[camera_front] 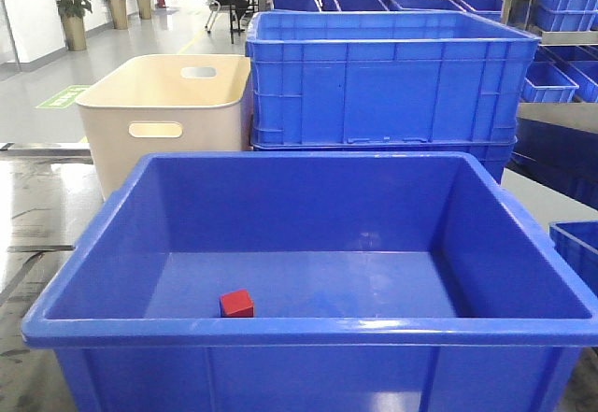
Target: Pick red and yellow blocks into blue bin
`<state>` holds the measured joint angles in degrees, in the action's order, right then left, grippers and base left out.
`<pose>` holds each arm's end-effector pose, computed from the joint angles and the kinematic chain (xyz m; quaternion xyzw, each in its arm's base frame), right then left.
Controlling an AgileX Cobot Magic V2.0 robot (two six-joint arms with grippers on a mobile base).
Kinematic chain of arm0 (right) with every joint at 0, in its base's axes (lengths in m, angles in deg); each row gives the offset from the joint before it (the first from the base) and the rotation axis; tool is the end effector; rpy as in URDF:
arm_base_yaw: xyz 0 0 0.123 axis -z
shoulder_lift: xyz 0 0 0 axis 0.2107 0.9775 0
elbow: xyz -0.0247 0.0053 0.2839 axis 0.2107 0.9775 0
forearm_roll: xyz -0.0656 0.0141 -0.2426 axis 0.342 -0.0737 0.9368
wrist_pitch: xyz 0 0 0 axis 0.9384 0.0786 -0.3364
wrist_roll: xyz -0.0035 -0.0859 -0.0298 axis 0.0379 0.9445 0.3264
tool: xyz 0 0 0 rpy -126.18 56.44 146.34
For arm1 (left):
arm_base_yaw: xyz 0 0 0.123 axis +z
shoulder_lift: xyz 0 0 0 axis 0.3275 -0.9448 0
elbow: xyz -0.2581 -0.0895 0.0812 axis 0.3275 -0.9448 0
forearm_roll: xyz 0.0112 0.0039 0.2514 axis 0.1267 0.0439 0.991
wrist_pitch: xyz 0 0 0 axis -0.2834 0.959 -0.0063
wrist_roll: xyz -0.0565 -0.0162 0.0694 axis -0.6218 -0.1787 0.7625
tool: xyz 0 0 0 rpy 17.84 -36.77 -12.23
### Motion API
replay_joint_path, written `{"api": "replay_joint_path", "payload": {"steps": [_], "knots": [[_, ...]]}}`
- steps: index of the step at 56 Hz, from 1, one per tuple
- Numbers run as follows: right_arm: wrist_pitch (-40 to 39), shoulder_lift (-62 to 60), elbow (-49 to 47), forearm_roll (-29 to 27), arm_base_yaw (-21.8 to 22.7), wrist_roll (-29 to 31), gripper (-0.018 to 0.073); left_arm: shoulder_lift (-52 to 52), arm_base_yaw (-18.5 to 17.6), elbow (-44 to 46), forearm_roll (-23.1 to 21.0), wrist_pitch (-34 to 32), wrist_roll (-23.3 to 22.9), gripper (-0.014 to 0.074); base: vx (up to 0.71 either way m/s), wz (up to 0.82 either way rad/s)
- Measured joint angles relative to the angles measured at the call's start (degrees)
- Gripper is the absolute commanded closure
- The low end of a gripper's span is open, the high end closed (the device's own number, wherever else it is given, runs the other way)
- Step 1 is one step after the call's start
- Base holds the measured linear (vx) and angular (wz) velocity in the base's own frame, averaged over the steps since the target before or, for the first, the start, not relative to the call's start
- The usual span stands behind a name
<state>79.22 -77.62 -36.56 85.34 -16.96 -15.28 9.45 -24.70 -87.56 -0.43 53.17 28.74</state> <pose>0.0570 0.0035 0.1974 -0.0454 0.7049 0.0049 0.7079 0.0563 -0.0059 0.1968 0.0537 0.7110 -0.0188 0.7008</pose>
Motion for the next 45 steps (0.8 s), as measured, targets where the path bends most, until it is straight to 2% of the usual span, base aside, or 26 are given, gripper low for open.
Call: {"api": "replay_joint_path", "payload": {"steps": [45], "knots": [[0.04,0.0,0.0,0.0,0.0,0.0,0.057,0.0,0.0,0.0,0.0,0.0,0.0,0.0603,0.0,0.0]]}}
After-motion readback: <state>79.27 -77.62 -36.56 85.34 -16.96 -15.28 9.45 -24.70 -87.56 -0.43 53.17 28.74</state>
